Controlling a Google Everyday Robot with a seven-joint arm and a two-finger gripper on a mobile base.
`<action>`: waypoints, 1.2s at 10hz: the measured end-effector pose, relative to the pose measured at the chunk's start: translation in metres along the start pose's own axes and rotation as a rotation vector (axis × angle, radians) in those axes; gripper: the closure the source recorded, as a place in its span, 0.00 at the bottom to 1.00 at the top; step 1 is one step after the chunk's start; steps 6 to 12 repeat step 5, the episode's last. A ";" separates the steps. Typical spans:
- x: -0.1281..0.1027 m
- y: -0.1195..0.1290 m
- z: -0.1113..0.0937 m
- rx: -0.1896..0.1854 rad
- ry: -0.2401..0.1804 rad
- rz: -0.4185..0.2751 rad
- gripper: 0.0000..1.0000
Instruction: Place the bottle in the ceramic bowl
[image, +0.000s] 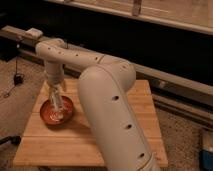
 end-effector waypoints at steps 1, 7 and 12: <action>0.000 0.001 0.000 -0.001 0.001 -0.001 0.20; -0.001 0.002 0.001 -0.001 0.001 -0.003 0.20; -0.001 0.002 0.001 -0.001 0.001 -0.003 0.20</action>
